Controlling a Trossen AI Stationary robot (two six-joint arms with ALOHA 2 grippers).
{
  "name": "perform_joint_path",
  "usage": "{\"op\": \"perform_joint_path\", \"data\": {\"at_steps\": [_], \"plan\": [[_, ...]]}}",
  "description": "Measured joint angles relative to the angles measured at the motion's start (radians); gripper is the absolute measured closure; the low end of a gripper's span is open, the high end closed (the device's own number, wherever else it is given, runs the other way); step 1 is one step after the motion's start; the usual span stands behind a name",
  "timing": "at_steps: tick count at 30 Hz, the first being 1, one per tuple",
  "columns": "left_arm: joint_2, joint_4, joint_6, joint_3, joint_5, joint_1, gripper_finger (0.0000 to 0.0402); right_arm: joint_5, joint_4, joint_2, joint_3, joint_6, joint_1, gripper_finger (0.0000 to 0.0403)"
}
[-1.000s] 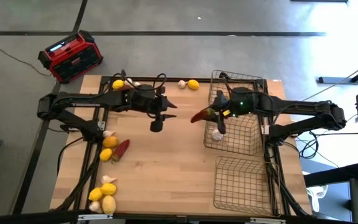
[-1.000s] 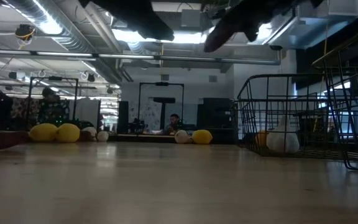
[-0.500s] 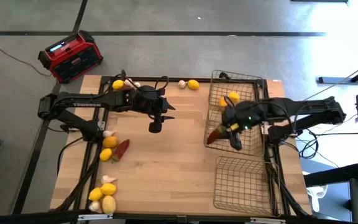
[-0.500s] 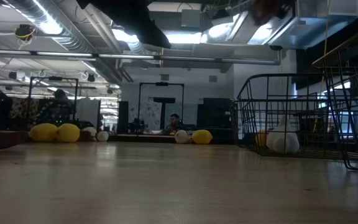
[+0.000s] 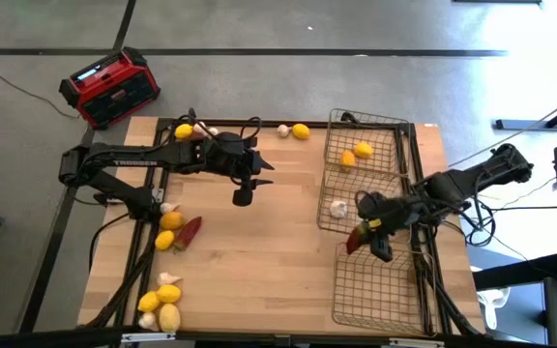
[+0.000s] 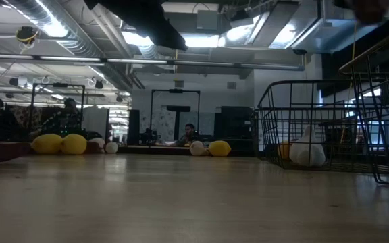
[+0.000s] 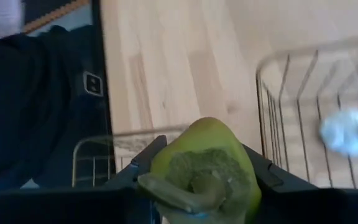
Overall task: Sort produce into baskets
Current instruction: Put the red chili pepper into the bottom wire basket
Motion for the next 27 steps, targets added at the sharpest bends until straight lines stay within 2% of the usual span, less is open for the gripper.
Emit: {"op": "perform_joint_path", "data": {"at_steps": [13,19,27], "plan": [[0.0,0.013,0.049,0.0,0.0,0.0,0.0226,0.018,-0.161,0.071,0.0,0.421,0.189,0.0279],[0.0,0.013,0.058,0.0,0.0,0.0,0.0226,0.012,-0.208,0.168,0.0,0.612,0.285,0.0279],[0.0,0.012,0.092,0.0,0.0,0.0,0.0226,-0.122,-0.264,0.333,-0.001,0.634,0.375,0.0279]]}}
